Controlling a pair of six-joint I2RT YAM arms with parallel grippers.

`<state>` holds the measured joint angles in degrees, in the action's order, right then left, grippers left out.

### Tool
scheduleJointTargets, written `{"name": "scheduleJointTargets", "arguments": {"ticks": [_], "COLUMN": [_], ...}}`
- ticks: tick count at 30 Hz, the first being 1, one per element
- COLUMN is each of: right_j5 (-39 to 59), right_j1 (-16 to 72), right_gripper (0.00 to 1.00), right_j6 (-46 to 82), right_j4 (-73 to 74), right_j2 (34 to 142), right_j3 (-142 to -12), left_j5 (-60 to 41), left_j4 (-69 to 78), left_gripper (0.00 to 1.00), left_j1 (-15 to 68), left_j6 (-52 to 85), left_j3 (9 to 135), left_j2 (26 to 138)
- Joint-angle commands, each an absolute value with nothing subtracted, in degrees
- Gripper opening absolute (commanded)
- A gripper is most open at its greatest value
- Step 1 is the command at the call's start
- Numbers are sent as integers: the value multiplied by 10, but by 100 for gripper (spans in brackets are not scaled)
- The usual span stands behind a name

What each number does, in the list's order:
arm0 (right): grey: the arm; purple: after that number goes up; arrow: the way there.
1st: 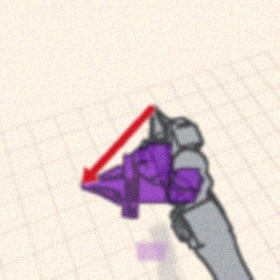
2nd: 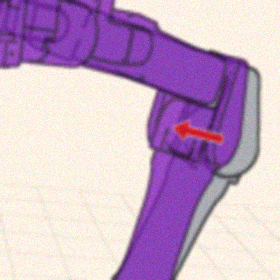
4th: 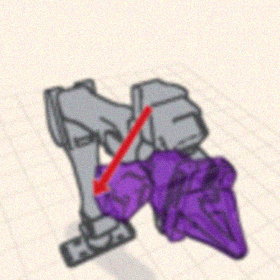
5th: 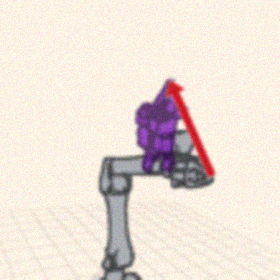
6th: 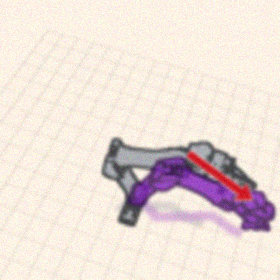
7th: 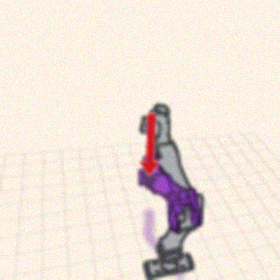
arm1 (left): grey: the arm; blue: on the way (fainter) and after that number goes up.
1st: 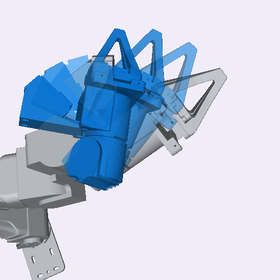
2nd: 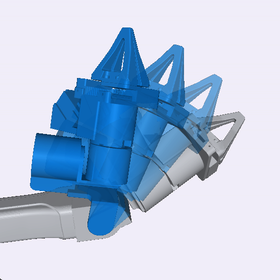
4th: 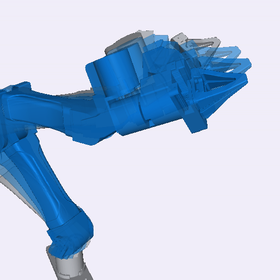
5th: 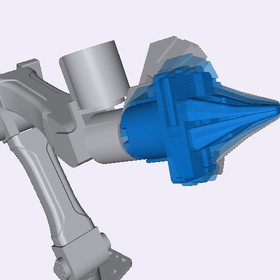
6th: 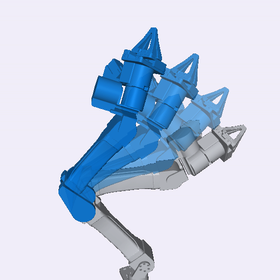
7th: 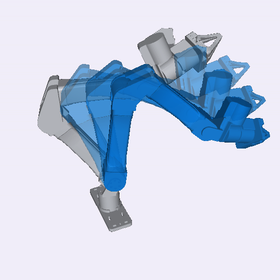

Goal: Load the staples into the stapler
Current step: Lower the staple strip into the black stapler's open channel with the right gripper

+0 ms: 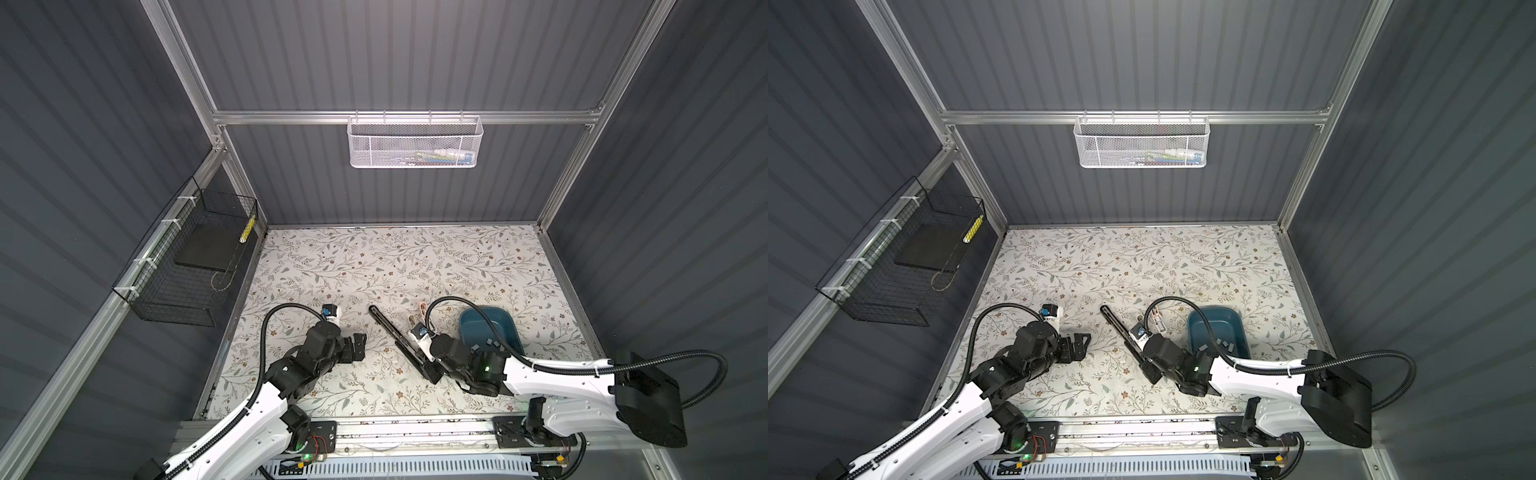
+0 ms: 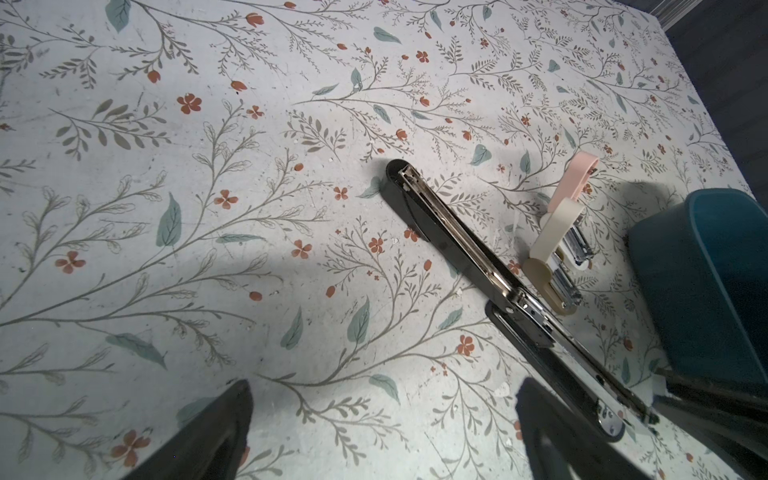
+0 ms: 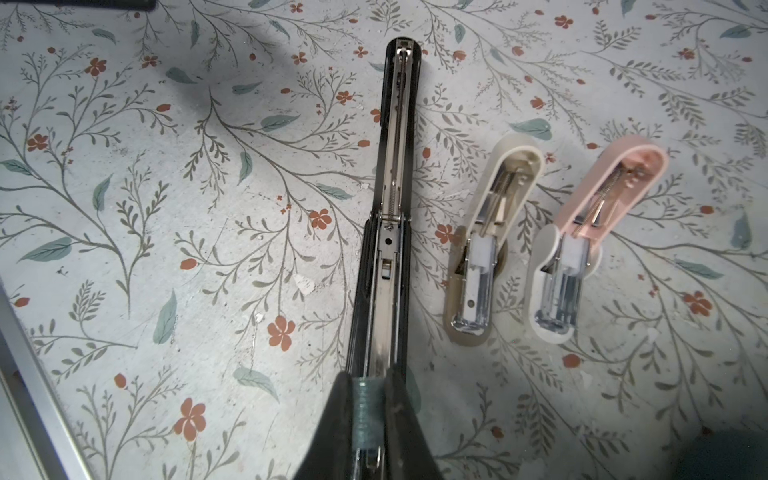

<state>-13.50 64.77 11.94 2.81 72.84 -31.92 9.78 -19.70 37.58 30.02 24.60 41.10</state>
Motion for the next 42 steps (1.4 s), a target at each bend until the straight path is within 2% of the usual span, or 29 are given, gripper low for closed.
{"name": "scheduleJointTargets", "arguments": {"ticks": [1,30,42], "right_j5": [-145,-156,-177], "right_j1": [650,650,676], "right_gripper": [8,7,5], "right_j6": [120,131,177], "right_j4": [37,39,-27], "right_j2": [738,784,807], "right_j3": [-312,-318,-344], "left_j5": [92,91,90], "left_j4": [-192,-192,-192], "left_gripper": [99,99,99], "left_j1": [378,378,378], "left_j6": [298,299,299], "left_j3": [240,240,238], "left_j2": [405,405,401]}}
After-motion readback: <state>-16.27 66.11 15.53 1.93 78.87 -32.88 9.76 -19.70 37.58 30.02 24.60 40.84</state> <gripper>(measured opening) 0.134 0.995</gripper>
